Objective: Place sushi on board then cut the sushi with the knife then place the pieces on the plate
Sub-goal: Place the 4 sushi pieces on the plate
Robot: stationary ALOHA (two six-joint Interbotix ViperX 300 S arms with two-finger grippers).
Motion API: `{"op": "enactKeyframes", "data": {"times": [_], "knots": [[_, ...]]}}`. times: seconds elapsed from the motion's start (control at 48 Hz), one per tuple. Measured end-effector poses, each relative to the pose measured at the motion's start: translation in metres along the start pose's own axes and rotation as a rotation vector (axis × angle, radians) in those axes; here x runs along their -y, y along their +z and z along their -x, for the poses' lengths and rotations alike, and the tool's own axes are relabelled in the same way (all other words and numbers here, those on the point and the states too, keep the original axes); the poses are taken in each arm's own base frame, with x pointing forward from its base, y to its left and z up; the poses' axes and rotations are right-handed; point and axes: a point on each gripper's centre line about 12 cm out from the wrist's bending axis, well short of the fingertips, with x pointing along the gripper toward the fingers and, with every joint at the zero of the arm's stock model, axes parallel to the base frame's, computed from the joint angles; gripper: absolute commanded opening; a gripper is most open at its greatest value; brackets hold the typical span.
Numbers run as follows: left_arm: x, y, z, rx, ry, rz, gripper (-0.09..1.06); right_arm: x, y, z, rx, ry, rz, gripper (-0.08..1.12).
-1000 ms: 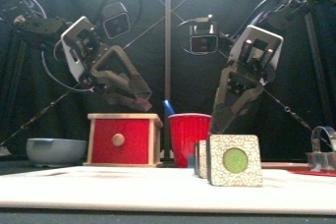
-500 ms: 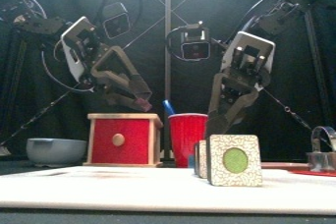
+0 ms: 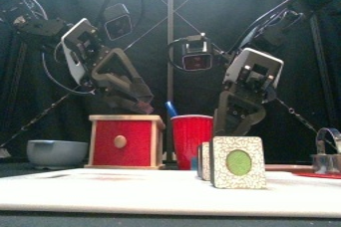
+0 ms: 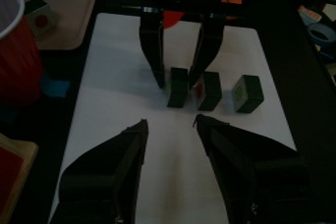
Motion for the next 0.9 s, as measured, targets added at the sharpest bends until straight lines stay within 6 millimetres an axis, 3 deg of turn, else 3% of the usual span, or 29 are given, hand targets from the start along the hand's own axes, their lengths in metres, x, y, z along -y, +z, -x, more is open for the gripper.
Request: {"op": "enactKeyframes", "data": {"times": [0.167,0.312,0.688,0.896], "knots": [[0.0,0.0,0.0,0.0,0.0,0.0,0.82,0.002,0.002,0.006,-0.002,-0.005,-0.01,0.56],[0.0,0.0,0.0,0.0,0.001,0.001,0.82,0.015,0.002,0.03,0.005,-0.025,-0.061,0.57],[0.001,0.0,0.0,-0.002,-0.001,-0.001,0.82,0.112,-0.018,0.124,0.12,-0.197,-0.333,0.57],[0.0,0.0,0.0,-0.002,0.001,0.001,0.82,0.163,-0.051,0.147,0.139,-0.332,-0.483,0.57]]}}
